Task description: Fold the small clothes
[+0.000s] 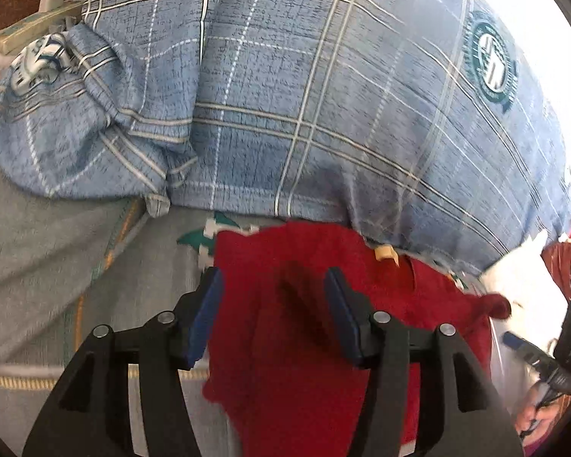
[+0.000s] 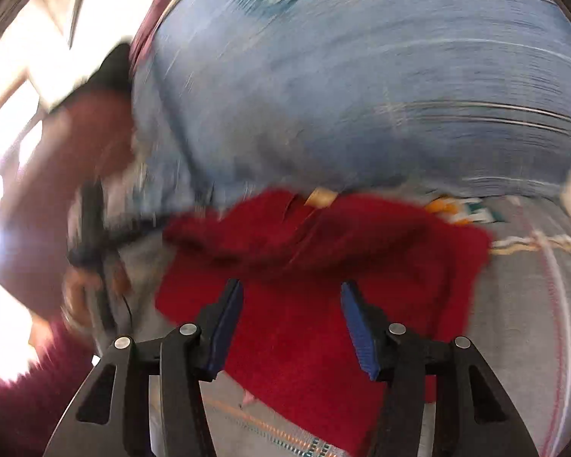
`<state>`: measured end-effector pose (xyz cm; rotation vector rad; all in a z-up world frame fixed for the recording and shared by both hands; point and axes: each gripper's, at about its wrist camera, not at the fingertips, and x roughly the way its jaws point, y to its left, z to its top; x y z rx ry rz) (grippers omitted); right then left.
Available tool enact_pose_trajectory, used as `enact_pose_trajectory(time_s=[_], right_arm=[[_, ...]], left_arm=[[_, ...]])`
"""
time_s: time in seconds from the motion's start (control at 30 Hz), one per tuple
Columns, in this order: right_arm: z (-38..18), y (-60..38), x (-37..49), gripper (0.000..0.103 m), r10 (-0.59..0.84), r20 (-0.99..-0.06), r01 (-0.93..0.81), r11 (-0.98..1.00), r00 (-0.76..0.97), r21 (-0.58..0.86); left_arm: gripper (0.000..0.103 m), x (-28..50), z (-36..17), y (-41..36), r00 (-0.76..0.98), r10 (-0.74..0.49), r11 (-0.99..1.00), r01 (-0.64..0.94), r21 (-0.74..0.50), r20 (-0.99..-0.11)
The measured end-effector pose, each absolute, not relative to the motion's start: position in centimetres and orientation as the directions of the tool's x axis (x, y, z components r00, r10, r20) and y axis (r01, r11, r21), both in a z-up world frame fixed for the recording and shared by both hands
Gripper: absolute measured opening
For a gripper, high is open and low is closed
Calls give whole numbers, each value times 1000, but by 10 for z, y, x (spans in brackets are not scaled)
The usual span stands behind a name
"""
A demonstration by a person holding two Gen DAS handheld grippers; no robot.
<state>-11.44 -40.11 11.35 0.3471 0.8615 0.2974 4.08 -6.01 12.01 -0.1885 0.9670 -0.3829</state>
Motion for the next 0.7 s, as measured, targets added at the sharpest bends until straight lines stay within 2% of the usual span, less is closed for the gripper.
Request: enact_pose_trajectory(time_s=[0.07,0.13,0.4,0.53,0.63,0.7], right_arm=[[100,-385,-101,54,313,-737,-116,945,599,306],[90,-386,-82,54,256,-758,-71,961,600,268],[71,-448,-8,55,120,-764,237,911,633,339],[79,-451,-25,56,108,-752,233,914,651,333],[74,-445,-36,56,0,-786,235,954,619,185],[59,-454,-32,54,-18,-824,249,957,566,150]], left_arm=[[54,27,120,-57,518,-396,918,247,-311,-758],[54,14,119,-55,526,-377,925,257,-280,-762],[54,10,111,-71,485,-357,924,307,-226,-798],[54,24,105,-97,487,-333,922,346,-172,-807],[55,47,86,-109,484,-272,942,309,-129,-831],[55,64,64,-111,421,-234,953,277,-122,-876]])
